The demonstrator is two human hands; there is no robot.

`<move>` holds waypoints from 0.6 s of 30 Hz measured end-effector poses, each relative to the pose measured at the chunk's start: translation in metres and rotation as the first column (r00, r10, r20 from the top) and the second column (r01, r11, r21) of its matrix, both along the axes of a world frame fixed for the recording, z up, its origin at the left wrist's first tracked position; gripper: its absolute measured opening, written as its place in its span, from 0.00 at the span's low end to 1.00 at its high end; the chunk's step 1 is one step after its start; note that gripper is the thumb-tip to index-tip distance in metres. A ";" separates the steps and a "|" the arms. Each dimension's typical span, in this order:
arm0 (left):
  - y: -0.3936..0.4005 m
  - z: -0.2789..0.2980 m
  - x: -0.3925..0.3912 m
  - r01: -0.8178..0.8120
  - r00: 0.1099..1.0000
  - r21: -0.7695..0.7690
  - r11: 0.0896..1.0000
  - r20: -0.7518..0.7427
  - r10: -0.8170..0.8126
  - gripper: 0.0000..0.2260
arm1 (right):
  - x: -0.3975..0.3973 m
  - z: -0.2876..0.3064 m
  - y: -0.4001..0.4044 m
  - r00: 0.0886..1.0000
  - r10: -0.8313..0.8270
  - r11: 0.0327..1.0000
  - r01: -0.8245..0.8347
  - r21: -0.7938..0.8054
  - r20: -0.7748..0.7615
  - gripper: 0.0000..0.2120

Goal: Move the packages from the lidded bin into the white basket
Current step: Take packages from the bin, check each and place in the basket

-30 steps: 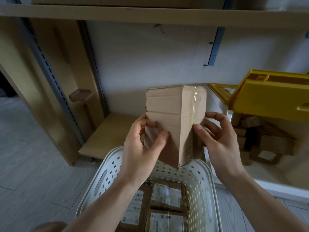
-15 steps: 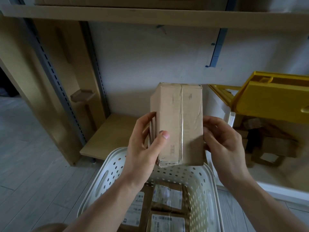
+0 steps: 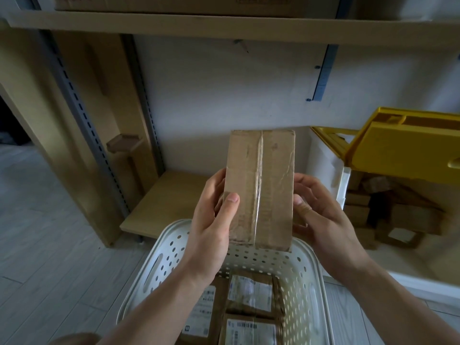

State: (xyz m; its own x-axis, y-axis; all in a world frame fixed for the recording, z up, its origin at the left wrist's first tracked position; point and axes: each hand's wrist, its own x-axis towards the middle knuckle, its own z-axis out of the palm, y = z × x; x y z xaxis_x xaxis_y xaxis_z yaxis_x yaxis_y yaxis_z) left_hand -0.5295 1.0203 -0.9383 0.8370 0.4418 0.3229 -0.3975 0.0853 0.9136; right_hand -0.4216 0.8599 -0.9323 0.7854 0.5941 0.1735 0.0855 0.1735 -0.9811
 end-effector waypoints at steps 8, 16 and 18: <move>0.003 -0.001 -0.001 -0.097 0.995 0.073 0.993 0.013 0.097 0.14 | 0.003 -0.005 0.001 0.995 -0.003 0.997 -0.005 -0.072 -0.103 0.34; 0.008 -0.009 0.001 -0.311 0.940 0.330 0.891 -0.031 0.340 0.13 | 0.003 -0.004 0.004 0.968 -0.246 0.968 0.249 -0.040 0.057 0.28; 0.007 -0.006 0.000 -0.298 0.942 0.300 0.906 -0.061 0.330 0.11 | 0.002 -0.003 0.004 0.963 -0.266 0.964 0.267 -0.007 0.050 0.23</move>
